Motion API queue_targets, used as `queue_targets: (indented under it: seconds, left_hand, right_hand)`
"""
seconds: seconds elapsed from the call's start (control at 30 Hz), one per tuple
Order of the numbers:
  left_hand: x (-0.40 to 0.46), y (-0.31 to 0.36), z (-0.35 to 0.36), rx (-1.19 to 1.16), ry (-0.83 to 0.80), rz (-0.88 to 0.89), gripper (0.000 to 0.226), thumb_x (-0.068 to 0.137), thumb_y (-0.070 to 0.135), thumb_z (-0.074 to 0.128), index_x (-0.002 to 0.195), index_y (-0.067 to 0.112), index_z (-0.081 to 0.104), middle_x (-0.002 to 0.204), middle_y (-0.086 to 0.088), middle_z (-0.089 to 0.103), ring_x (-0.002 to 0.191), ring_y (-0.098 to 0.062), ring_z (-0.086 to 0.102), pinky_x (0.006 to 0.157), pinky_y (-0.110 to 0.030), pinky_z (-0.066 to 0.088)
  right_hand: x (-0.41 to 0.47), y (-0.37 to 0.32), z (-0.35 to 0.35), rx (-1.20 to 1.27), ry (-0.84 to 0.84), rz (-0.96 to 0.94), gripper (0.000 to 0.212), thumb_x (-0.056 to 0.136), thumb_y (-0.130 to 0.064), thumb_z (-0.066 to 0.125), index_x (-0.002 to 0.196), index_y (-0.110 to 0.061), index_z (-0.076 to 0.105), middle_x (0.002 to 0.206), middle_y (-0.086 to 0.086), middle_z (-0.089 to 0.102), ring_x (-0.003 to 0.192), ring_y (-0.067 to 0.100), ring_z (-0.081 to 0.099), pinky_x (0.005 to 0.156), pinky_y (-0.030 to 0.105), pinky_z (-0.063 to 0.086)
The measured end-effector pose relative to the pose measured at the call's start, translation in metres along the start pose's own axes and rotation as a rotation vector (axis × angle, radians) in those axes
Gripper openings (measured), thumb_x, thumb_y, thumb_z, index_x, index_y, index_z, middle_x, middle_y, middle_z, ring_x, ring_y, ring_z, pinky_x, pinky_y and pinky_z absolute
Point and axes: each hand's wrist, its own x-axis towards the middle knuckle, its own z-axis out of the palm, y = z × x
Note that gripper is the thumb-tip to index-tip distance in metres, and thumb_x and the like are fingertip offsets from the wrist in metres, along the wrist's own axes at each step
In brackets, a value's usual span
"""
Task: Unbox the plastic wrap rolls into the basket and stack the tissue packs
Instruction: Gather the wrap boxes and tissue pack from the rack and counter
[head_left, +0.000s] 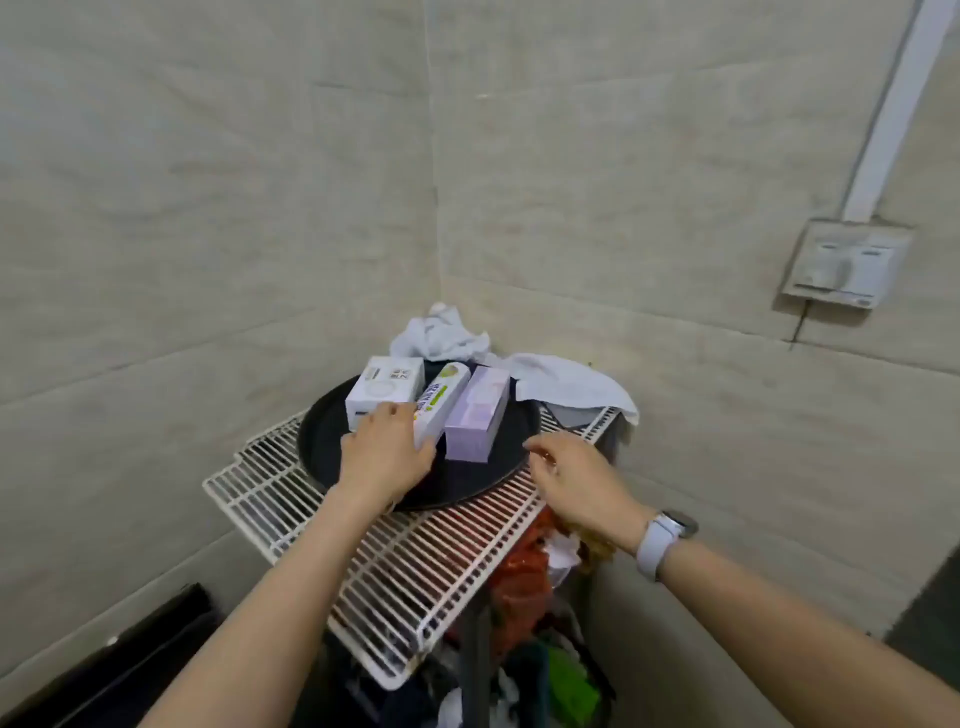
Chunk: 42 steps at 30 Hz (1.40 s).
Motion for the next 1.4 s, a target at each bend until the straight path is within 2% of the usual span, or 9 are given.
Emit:
queue_targets:
  seconds: [0.23,0.43,0.57,0.67,0.83,0.93,1.07,1.17,1.4]
  left_hand:
    - [0.042,-0.013,0.041,0.106,-0.27,-0.102,0.088,0.078,0.054,0.06,0.143,0.026,0.008,0.142,-0.01,0.031,0.124,-0.034,0.04,0.094,-0.048,0.04]
    - [0.04,-0.016,0.055,0.3,-0.162,-0.13,0.086,0.083,0.038,0.059,0.144,0.035,-0.001,0.134,-0.013,0.04,0.103,-0.034,0.057,0.067,-0.037,0.038]
    - [0.039,-0.013,0.055,0.303,-0.126,-0.183,0.078,0.085,0.032,0.053,0.143,0.04,0.002,0.128,-0.015,0.044,0.096,-0.035,0.059,0.064,-0.036,0.038]
    - [0.034,-0.008,0.052,0.294,-0.113,-0.234,0.078,0.083,0.034,0.053,0.142,0.044,0.003,0.122,-0.011,0.047,0.094,-0.033,0.06,0.065,-0.036,0.04]
    - [0.007,-0.004,0.041,0.208,0.015,-0.317,0.078,0.081,0.036,0.053,0.141,0.047,0.005,0.118,-0.006,0.048,0.091,-0.03,0.061,0.066,-0.035,0.043]
    - [-0.011,0.0,0.026,0.102,0.154,-0.346,0.079,0.079,0.036,0.057,0.141,0.048,0.008,0.115,-0.003,0.049,0.095,-0.028,0.061,0.068,-0.034,0.045]
    - [-0.04,-0.001,-0.001,0.018,0.355,-0.394,0.079,0.076,0.036,0.059,0.137,0.052,0.011,0.111,-0.003,0.053,0.099,-0.031,0.058,0.068,-0.034,0.04]
    - [-0.07,-0.016,-0.026,-0.017,0.472,-0.481,0.077,0.076,0.036,0.059,0.137,0.052,0.014,0.11,-0.004,0.054,0.095,-0.034,0.058,0.067,-0.034,0.038]
    - [-0.196,-0.079,-0.059,-0.05,0.585,-0.778,0.078,0.076,0.032,0.061,0.139,0.046,0.016,0.107,-0.006,0.055,0.091,-0.031,0.056,0.072,-0.039,0.046]
  right_hand:
    - [0.104,0.0,0.05,-0.256,-0.127,-0.173,0.045,0.09,-0.03,0.042,0.133,-0.018,0.039,0.131,0.014,0.041,0.121,0.032,0.034,0.092,0.043,0.044]
    - [0.122,0.01,0.069,-0.395,-0.145,-0.27,0.045,0.084,-0.043,0.045,0.125,-0.025,0.042,0.13,0.016,0.039,0.114,0.035,0.033,0.08,0.043,0.047]
    - [0.12,0.016,0.064,-0.262,-0.04,-0.2,0.045,0.082,-0.051,0.049,0.115,-0.022,0.046,0.126,0.015,0.038,0.111,0.035,0.033,0.075,0.04,0.047]
    - [0.116,0.023,0.056,-0.206,-0.016,-0.199,0.036,0.081,-0.041,0.05,0.107,-0.016,0.049,0.122,0.014,0.041,0.108,0.034,0.035,0.071,0.04,0.047]
    - [0.112,0.039,0.033,-0.048,0.082,-0.251,0.032,0.078,-0.02,0.052,0.108,-0.015,0.058,0.116,0.013,0.052,0.105,0.034,0.041,0.081,0.04,0.047]
    - [0.111,0.032,0.018,0.029,0.242,-0.392,0.028,0.071,-0.01,0.059,0.099,-0.01,0.063,0.097,0.016,0.06,0.091,0.037,0.051,0.074,0.044,0.053]
    - [0.097,-0.001,0.003,0.193,0.337,-0.559,0.032,0.075,-0.014,0.049,0.104,-0.011,0.062,0.102,0.014,0.06,0.096,0.03,0.05,0.079,0.034,0.049]
    - [0.081,-0.038,-0.001,0.294,0.305,-0.657,0.029,0.077,-0.01,0.056,0.106,-0.009,0.063,0.11,0.018,0.058,0.103,0.031,0.051,0.084,0.031,0.046]
    - [0.015,-0.156,0.038,0.473,0.029,-0.833,0.025,0.077,-0.008,0.061,0.101,-0.007,0.067,0.123,0.027,0.054,0.105,0.041,0.055,0.09,0.043,0.046]
